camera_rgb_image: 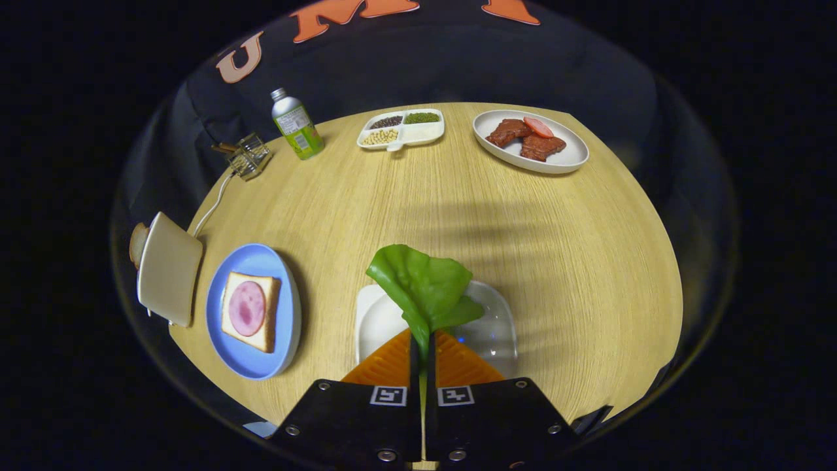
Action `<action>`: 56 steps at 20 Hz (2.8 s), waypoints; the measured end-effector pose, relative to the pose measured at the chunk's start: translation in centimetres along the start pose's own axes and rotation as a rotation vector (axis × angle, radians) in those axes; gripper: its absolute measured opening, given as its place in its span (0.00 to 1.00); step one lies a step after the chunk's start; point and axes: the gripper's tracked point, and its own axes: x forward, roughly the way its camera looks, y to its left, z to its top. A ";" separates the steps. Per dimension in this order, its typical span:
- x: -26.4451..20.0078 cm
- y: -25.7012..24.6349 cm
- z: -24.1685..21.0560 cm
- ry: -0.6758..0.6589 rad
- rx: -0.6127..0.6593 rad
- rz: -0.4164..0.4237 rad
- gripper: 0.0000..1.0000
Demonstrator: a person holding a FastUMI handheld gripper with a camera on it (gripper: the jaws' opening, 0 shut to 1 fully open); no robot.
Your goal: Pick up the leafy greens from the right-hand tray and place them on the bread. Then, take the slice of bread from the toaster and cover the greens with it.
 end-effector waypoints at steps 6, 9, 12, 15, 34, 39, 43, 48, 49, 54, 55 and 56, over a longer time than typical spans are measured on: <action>-3.2 5.2 2.7 -0.072 -0.064 0.076 0.03; -3.8 7.8 3.1 -0.085 -0.107 0.108 0.03; -4.1 9.7 3.2 -0.080 -0.133 0.137 0.03; -3.7 11.8 3.4 -0.073 -0.147 0.157 0.03; 2.5 20.1 0.5 0.078 -0.204 0.197 0.04; 3.2 21.6 0.0 0.097 -0.201 0.202 0.07; 3.2 22.1 -0.5 0.113 -0.211 0.200 0.20; 2.0 22.8 0.1 0.089 -0.223 0.218 0.36; 1.9 22.7 0.1 0.085 -0.234 0.211 0.39; -0.2 23.7 1.1 0.054 -0.250 0.207 0.60; -1.0 24.2 1.6 0.042 -0.250 0.213 0.61; -1.8 24.7 2.0 0.028 -0.251 0.218 0.66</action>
